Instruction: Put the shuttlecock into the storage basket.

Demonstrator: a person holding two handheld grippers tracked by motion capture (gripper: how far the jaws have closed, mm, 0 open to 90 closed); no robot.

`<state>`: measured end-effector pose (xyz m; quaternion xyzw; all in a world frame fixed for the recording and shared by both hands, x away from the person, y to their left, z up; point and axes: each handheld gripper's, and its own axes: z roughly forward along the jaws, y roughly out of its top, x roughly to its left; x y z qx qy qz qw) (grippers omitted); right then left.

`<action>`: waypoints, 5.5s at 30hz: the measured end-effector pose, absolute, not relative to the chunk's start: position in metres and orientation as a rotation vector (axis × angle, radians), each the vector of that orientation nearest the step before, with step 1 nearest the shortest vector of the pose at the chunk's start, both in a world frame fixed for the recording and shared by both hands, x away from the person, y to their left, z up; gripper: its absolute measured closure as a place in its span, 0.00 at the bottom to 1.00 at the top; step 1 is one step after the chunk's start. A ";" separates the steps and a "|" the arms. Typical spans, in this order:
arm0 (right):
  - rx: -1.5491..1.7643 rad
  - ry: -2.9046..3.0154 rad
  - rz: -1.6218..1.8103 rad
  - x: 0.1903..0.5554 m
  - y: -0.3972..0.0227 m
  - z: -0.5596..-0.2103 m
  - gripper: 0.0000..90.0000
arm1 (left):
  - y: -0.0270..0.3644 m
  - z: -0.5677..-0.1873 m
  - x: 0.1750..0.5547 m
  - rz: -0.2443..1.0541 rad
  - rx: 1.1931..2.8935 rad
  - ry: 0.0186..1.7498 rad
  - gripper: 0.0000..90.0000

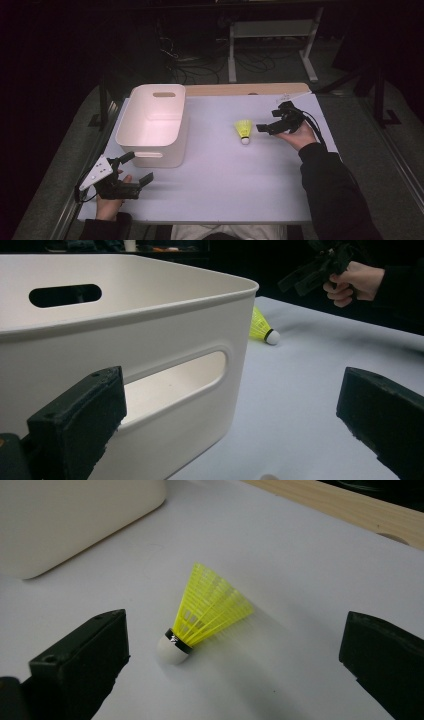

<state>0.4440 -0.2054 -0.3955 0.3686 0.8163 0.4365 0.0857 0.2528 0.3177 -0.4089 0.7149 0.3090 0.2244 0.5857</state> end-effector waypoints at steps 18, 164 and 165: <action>1.134 2.484 1.269 0.462 -0.194 -0.407 0.15 | 0.318 -0.409 0.253 0.519 1.669 0.717 0.00; 1.130 2.659 1.125 0.476 -0.136 -0.420 0.99 | 0.319 -0.409 0.252 0.506 1.671 0.716 0.00; 1.127 2.657 1.126 0.476 -0.137 -0.419 0.99 | 0.319 -0.409 0.252 0.507 1.671 0.716 0.00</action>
